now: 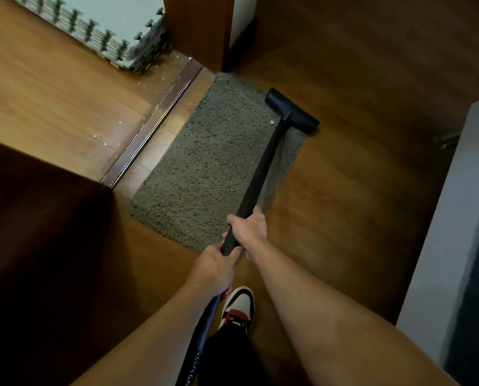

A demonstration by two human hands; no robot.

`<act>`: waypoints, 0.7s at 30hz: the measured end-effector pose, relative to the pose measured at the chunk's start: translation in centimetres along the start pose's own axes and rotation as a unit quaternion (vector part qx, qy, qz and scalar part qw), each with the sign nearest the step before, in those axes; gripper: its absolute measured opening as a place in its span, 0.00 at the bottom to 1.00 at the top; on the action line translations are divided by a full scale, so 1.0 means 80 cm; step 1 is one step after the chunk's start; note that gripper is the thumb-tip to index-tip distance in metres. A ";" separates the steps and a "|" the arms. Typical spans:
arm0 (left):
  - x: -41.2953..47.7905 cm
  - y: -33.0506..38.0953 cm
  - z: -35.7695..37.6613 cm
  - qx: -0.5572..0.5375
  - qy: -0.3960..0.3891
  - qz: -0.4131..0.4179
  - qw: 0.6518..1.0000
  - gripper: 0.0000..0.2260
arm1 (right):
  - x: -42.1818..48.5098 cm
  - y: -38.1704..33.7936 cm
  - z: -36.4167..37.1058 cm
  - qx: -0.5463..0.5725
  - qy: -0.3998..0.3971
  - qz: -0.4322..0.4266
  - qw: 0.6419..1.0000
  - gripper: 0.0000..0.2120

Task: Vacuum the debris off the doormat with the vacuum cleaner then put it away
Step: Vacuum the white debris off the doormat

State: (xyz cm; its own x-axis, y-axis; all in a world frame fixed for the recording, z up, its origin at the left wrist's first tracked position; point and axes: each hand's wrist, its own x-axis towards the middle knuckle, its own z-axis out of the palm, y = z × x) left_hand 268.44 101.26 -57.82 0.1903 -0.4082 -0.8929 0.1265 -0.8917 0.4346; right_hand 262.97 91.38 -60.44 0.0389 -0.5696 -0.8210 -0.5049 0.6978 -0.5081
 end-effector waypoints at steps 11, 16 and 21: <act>-0.048 -0.053 -0.033 -0.014 -0.005 -0.030 0.999 0.17 | -0.050 0.038 0.052 -0.051 0.000 0.000 0.999 0.28; -0.087 -0.103 -0.063 -0.021 0.005 -0.048 0.999 0.16 | -0.098 0.072 0.098 -0.066 -0.011 -0.004 0.998 0.28; -0.122 -0.159 -0.087 -0.016 0.017 -0.053 0.998 0.15 | -0.143 0.108 0.131 -0.053 -0.035 0.012 0.998 0.23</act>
State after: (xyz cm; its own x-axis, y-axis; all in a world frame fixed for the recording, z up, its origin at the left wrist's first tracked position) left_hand 271.78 117.97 -53.84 0.2061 -0.3046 -0.9299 0.1788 -0.9226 0.3418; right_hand 267.22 108.52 -58.17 0.0833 -0.5197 -0.8503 -0.5954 0.6583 -0.4606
